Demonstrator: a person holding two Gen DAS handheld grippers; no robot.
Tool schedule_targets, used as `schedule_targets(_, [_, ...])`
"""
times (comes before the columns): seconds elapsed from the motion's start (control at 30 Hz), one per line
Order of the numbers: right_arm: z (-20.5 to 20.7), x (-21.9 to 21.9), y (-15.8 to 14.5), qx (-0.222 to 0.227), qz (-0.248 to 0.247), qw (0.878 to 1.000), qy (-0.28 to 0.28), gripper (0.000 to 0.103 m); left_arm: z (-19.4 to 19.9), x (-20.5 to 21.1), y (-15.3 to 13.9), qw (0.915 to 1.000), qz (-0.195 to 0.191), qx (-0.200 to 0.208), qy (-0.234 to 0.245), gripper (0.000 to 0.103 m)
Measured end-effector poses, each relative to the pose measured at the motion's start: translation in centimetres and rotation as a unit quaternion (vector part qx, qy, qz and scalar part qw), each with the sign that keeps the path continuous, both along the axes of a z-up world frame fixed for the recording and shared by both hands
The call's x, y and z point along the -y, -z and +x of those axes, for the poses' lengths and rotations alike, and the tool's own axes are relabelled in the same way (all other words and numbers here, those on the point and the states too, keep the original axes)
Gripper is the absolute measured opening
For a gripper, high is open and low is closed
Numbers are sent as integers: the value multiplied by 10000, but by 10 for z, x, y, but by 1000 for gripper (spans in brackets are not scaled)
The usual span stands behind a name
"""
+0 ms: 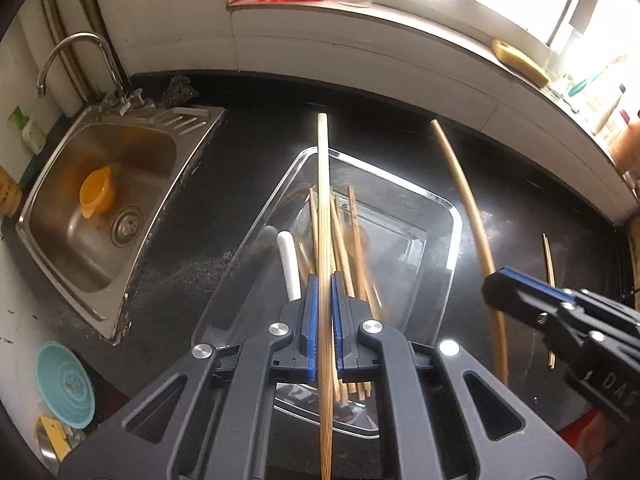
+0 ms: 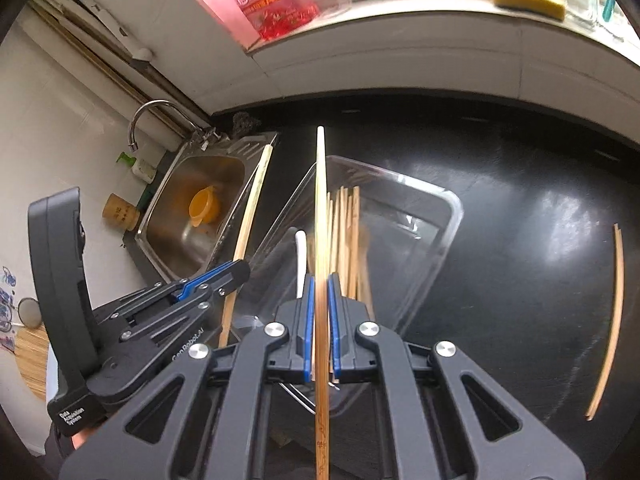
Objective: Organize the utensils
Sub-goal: 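Lift both held chopsticks and carry them over the clear container, then lower the chopsticks into the container and open both tools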
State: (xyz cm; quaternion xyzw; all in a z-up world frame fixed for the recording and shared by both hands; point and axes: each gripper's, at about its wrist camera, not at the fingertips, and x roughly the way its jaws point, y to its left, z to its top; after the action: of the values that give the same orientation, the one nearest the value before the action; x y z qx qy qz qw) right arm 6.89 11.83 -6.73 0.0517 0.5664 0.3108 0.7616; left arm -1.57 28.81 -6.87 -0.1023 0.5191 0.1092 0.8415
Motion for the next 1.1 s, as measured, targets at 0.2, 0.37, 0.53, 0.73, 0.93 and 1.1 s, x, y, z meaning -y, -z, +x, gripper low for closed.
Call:
schedule_targets(0.2, [3,-10,6,-27,-82,9999,53,8,7,-7,11,9999,-56,-77,81,6])
schedule_targets(0.37, [4,-12,9,-57,-130,9998,112,8,10,-11,17,9998,-96,-94,119,6])
schedule_targets(0.53, [6,-17,14,-101,-170,9997,126,8,13,-15,21,9998,-105,-126,147,6])
schedule_targets(0.73, [10,-22,17,-128,-202,9996,176,8,17,-20,28,9997,-116,-166,126,6])
schedule_targets(0.93, [13,-23,26,-207,-271,9992,203,8,21,-24,41,9994,-126,-288,133,6])
schedule_targets(1.1, [14,-27,31,-229,-335,9990,178,8,23,-24,48,9992,-167,-330,181,6])
